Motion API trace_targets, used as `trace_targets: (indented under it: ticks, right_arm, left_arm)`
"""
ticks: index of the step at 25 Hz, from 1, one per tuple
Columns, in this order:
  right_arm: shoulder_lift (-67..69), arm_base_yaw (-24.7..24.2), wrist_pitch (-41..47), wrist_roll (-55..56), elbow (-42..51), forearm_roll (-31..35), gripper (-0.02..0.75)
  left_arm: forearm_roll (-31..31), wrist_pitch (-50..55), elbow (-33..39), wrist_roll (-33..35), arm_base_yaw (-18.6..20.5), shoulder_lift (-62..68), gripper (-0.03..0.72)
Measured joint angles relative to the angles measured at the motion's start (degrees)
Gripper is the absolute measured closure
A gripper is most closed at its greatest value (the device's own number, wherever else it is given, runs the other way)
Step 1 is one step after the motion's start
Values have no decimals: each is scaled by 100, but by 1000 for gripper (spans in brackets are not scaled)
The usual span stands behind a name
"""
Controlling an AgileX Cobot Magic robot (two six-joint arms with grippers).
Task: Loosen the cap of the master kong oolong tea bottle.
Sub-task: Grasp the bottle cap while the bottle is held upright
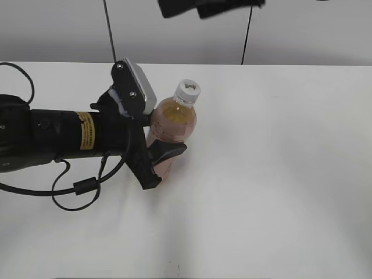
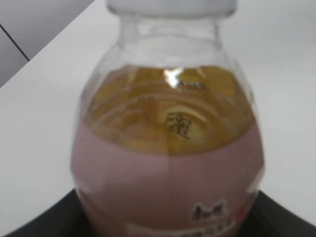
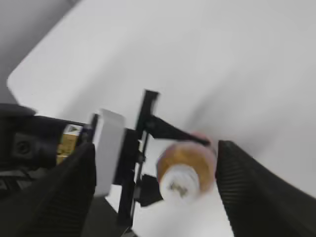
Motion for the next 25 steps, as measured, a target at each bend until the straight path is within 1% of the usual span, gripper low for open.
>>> trace_targets:
  ticks: [1,2,3,4,5,7,11,14,19,25]
  right_arm:
    - [8,0,124,1102,0,-528,168]
    - [27,0,297,2046,0,-902,169]
    - [63,0,453,2664,0,-1251,171]
    - [112,-6,650,3207,0,-1464,174]
    - [168,-6,842,3590,0,-1542,178]
    - [309,-6,1123,4038,0,-1460,186]
    - [523,-6,1390,4474,0,-1018,192]
    - [542,-6,1364,4637,-26,-865,195]
    - [724,-6,1256,4682,-60,-505,223]
    - [1046,-6,1250,4682,-303,-445,236]
  left_arm:
    - [0,0,0,0,0,0,279]
    - [0,5,0,0,0,0,279]
    - [0,5,0,0,0,0,279]
    - [0,5,0,0,0,0,279]
    - [0,5,0,0,0,0,279]
    - [0,5,0,0,0,0,279]
    - [0,5,0,-5,0,0,279]
    - [-6,5,0,-5,0,0,279]
    - [-6,5,0,-5,0,0,279]
    - [-11,5,0,-5,0,0,279]
